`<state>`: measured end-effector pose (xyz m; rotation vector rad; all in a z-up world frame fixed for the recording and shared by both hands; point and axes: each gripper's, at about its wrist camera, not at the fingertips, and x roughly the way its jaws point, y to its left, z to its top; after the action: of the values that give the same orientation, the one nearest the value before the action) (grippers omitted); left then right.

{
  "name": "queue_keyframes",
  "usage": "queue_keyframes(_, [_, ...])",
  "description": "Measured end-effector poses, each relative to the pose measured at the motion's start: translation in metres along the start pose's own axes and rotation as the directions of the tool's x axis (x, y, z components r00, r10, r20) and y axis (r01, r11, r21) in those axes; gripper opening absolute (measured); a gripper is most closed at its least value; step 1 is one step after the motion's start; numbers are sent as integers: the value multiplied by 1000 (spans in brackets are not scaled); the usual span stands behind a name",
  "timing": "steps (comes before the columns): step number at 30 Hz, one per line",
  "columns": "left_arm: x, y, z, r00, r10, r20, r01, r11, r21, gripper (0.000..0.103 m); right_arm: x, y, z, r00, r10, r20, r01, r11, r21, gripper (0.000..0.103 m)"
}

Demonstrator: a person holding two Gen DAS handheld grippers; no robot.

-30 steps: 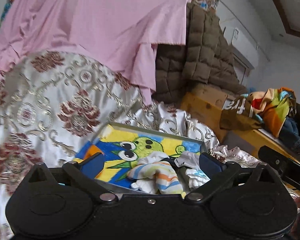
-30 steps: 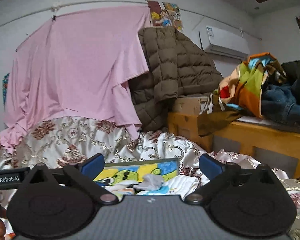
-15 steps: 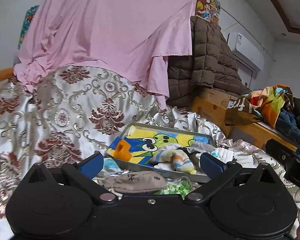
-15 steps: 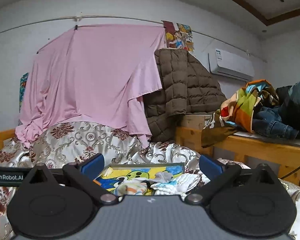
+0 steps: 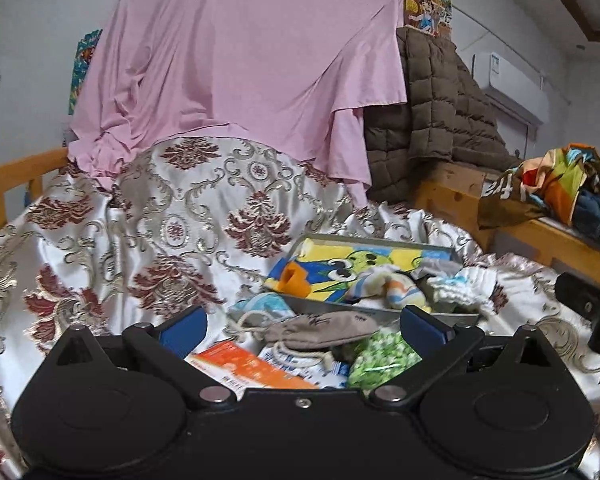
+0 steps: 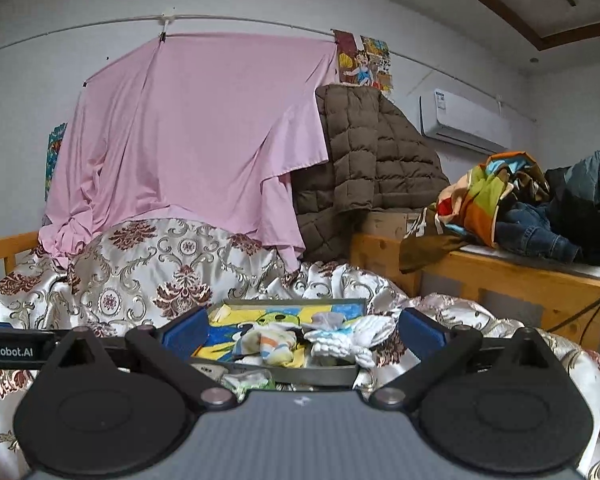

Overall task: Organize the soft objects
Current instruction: 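Raise both open tools and move them back toward the items beside the tray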

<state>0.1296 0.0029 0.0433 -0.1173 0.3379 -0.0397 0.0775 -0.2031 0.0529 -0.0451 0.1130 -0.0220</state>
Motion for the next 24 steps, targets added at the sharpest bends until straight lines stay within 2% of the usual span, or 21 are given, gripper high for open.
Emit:
queue_keyframes(13, [-5,23,-35,989,126,-71,-126,992,9,102,3,16,-26,991,72,-115,-75,997,-16,103])
queue_keyframes(19, [-5,27,-42,980,147,-132,-147,989,7,102,12,19,-41,973,116,-200,-120,993,-6,103])
queue_keyframes(24, [1,40,-44,964,181,-193,-197,978,-64,102,19,24,-53,955,146,-258,-157,987,-23,103])
